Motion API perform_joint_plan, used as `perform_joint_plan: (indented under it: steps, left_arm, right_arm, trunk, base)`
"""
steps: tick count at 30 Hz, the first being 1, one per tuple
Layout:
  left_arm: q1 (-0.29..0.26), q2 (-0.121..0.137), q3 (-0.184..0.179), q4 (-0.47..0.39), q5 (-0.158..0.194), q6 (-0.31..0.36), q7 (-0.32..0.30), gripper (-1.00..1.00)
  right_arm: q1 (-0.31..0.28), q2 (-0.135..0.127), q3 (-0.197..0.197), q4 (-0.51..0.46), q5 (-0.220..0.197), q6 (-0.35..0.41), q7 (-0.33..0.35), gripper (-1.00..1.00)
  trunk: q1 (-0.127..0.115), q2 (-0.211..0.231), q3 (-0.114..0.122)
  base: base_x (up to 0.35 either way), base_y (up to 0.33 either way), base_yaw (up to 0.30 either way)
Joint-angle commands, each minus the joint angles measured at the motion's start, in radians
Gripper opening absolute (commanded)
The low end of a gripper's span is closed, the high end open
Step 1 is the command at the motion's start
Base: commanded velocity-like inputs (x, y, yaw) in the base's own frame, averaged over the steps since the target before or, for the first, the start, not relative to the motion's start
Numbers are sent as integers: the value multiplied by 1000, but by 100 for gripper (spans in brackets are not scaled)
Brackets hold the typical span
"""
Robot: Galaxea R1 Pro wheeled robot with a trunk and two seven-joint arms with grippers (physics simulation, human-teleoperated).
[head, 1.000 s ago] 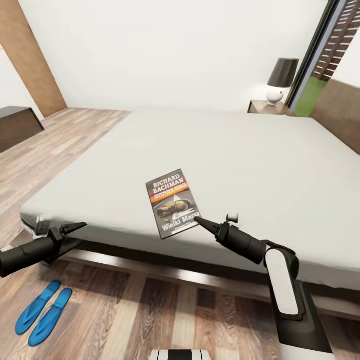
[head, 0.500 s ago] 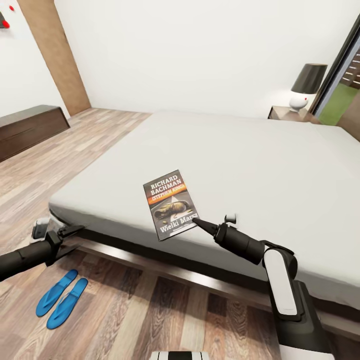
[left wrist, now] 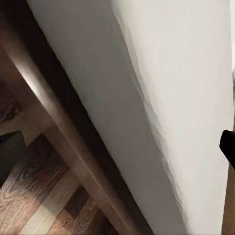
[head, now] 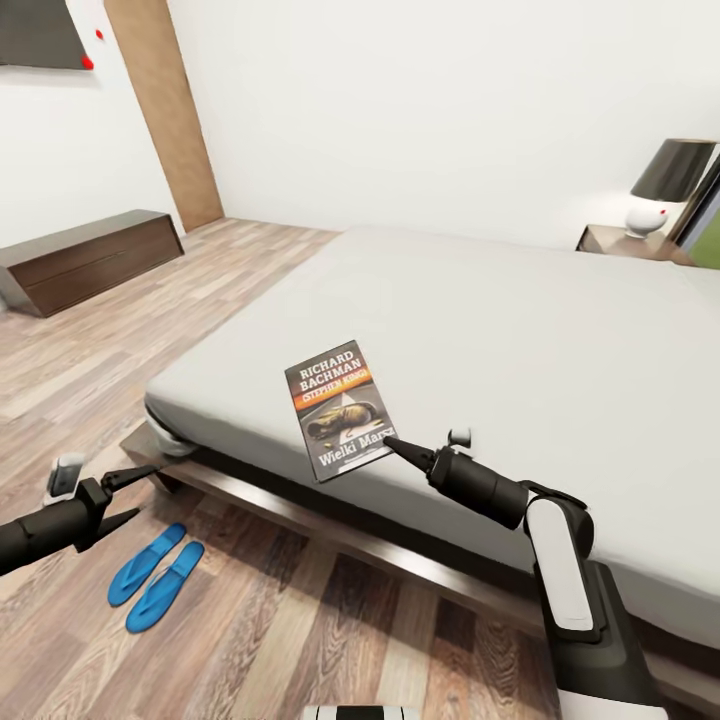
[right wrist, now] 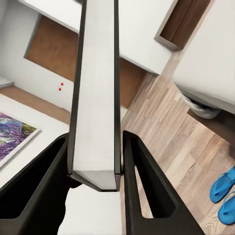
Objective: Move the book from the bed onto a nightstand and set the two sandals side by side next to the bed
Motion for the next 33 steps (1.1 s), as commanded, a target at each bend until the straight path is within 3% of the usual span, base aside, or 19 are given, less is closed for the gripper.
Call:
perform_joint_plan:
  steps: [1, 6, 10, 11, 13, 18, 25, 33]
  left_arm:
    - [-1, 0, 1, 0, 10, 3, 10, 100]
    - [21, -1, 4, 1, 2, 3, 11, 100]
    - [50, -9, 5, 0, -43, 3, 12, 100]
    - [59, -13, 5, 0, -59, 3, 12, 100]
    - [94, -57, 6, 0, -143, 2, 11, 100]
    - [133, -110, 20, 0, -259, 1, 10, 100]
    - [191, -130, 34, -1, -303, -1, -17, 100]
    - [253, -136, 107, -1, -317, -19, -101, 100]
  right_arm:
    - [-1, 1, -2, -1, -2, 7, 9, -100]
    - [-1, 1, 8, 0, -2, 7, 8, -100]
    - [-1, 1, 17, 0, 0, 7, 7, -100]
    - [-1, 1, 19, 0, 0, 7, 7, -100]
    - [-1, 1, 23, 0, 1, 7, 6, -100]
    - [-2, 1, 26, 0, 2, 7, 5, -100]
    - [-2, 1, 34, 0, 4, 7, 4, -100]
    - [-2, -1, 63, 1, 7, 7, 4, -100]
  trunk:
    - [0, 0, 1]
    - [0, 0, 7]
    - [0, 0, 12]
    - [0, 0, 13]
    - [0, 0, 16]
    - [0, 0, 23]
    - [0, 0, 32]
    - [0, 0, 43]
  base:
    - [0, 0, 177]
    - [0, 0, 160]
    - [0, 0, 156]
    - [0, 0, 167]
    - [0, 0, 176]
    - [0, 0, 181]
    - [0, 0, 161]
    - [0, 0, 129]
